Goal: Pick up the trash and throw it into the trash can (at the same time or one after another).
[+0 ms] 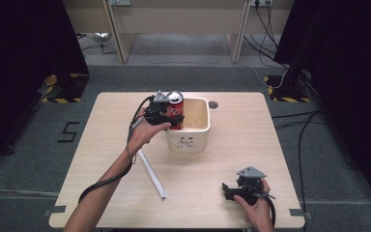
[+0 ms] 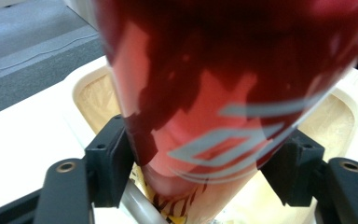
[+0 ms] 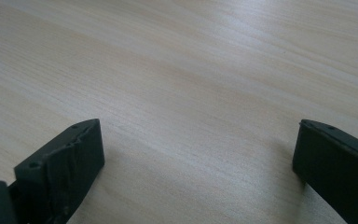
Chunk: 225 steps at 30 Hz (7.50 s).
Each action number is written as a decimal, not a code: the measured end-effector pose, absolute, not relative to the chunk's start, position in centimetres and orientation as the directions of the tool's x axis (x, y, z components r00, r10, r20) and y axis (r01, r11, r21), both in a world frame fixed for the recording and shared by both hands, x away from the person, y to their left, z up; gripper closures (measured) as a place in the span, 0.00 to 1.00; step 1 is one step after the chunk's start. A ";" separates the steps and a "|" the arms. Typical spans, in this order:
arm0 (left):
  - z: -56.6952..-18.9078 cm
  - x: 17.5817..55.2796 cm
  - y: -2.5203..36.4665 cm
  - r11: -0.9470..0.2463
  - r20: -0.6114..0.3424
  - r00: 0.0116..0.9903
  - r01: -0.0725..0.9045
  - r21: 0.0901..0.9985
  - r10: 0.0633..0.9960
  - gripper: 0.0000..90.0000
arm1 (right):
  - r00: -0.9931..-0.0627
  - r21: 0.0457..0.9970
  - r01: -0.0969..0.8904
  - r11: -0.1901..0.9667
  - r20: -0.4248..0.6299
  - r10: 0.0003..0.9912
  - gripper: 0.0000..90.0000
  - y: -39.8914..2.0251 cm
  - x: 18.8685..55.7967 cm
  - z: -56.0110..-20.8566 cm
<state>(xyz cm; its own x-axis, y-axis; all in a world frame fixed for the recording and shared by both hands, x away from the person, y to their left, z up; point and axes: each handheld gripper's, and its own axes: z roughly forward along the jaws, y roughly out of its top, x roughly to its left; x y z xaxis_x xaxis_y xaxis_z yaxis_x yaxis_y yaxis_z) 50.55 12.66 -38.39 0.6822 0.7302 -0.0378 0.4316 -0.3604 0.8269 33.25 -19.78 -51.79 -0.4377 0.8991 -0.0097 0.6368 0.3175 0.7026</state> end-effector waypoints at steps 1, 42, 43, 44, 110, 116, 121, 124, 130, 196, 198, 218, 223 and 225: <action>-38.4 50.5 12.7 -0.356 -0.040 0.682 0.430 0.829 0.730 0.35 | -0.438 0.703 0.637 0.317 -0.009 0.899 0.03 -19.8 33.3 -51.8; -34.9 46.1 17.9 -0.268 -0.090 0.654 0.427 0.864 0.751 0.29 | -0.439 0.701 0.639 0.317 -0.006 0.899 0.02 -19.8 33.2 -51.8; -35.0 45.9 18.1 -0.268 -0.089 0.651 0.429 0.863 0.754 0.29 | -0.438 0.701 0.639 0.317 -0.006 0.899 0.02 -19.8 33.2 -51.8; -35.2 45.8 18.3 -0.268 -0.089 0.648 0.432 0.861 0.757 0.29 | -0.438 0.702 0.639 0.315 -0.005 0.899 0.02 -19.7 33.2 -51.8; -51.1 40.1 22.0 -0.261 -0.083 0.454 0.643 0.720 0.887 0.27 | -0.438 0.700 0.640 0.317 -0.006 0.899 0.02 -19.7 33.2 -51.8; -51.4 40.3 21.6 -0.283 -0.058 0.456 0.643 0.711 0.888 0.30 | -0.438 0.700 0.640 0.317 -0.006 0.899 0.02 -19.7 33.2 -51.8; -51.3 40.1 21.5 -0.324 -0.018 0.476 0.625 0.711 0.879 0.45 | -0.438 0.700 0.640 0.317 -0.006 0.899 0.02 -19.8 33.2 -51.8; -51.2 40.1 21.6 -0.338 -0.020 0.496 0.620 0.708 0.868 0.54 | -0.438 0.700 0.640 0.317 -0.006 0.899 0.02 -19.8 33.2 -51.8; -50.7 40.1 21.6 -0.392 0.003 0.535 0.616 0.684 0.845 0.68 | -0.438 0.700 0.640 0.316 -0.006 0.899 0.02 -19.8 33.2 -51.8; -35.3 42.7 24.0 -0.347 -0.005 0.600 0.469 0.812 0.800 0.88 | -0.445 0.700 0.637 0.324 -0.010 0.896 0.02 -19.8 33.3 -51.8; -34.6 42.9 23.3 -0.351 0.003 0.608 0.454 0.818 0.794 0.88 | -0.444 0.700 0.638 0.322 -0.007 0.896 0.02 -19.8 33.3 -51.8; -31.9 45.7 17.4 -0.370 -0.014 0.683 0.412 0.832 0.730 0.88 | -0.446 0.700 0.635 0.327 -0.012 0.895 0.02 -19.8 33.3 -51.8; -31.3 46.6 15.8 -0.367 -0.019 0.694 0.404 0.838 0.720 0.88 | -0.445 0.699 0.637 0.325 -0.011 0.895 0.02 -19.8 33.3 -51.8; -31.1 46.9 15.3 -0.365 -0.022 0.697 0.402 0.840 0.717 0.88 | -0.444 0.699 0.638 0.322 -0.008 0.896 0.02 -19.8 33.3 -51.8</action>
